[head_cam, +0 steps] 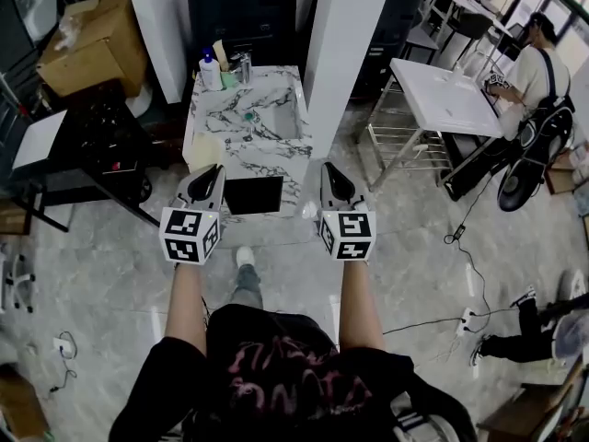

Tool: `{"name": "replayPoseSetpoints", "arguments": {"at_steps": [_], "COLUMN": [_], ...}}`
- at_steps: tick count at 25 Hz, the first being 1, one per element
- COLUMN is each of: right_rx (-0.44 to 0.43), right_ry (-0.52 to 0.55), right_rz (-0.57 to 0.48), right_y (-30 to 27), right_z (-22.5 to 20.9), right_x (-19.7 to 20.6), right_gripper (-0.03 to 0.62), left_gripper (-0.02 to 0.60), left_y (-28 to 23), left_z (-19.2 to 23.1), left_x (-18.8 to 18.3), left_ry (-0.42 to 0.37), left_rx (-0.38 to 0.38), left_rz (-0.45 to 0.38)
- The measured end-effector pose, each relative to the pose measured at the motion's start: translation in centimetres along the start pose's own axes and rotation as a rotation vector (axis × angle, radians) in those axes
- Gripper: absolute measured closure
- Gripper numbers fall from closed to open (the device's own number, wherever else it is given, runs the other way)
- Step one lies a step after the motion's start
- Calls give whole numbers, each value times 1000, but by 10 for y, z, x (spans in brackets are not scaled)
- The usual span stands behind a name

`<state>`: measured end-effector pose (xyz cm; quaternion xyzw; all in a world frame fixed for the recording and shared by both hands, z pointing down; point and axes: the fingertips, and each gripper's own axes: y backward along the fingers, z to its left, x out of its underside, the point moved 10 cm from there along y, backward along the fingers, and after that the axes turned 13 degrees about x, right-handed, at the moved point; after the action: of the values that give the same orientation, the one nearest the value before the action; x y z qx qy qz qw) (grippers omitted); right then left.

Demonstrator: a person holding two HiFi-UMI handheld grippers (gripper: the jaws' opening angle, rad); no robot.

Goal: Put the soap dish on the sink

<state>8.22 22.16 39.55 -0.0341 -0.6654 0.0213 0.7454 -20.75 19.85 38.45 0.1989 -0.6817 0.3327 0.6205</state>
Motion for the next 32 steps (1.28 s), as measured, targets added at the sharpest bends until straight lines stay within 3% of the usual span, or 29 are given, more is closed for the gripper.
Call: {"name": "replayPoseSetpoints", "arguments": {"at_steps": [15,32], "right_rx": [24,96], "right_ry": [1,11], "right_rz": [59,74], "right_y": [-122,-263], "right_z": [0,27], "right_x": [10,-14], "right_gripper": [580,580], "left_gripper": [560,560], "left_y": [-102,-203], "left_z": [87,203], "left_x": [9,-9], "left_ry": [47,45], "left_rx": [59,182], "left_rz": [44,63]}}
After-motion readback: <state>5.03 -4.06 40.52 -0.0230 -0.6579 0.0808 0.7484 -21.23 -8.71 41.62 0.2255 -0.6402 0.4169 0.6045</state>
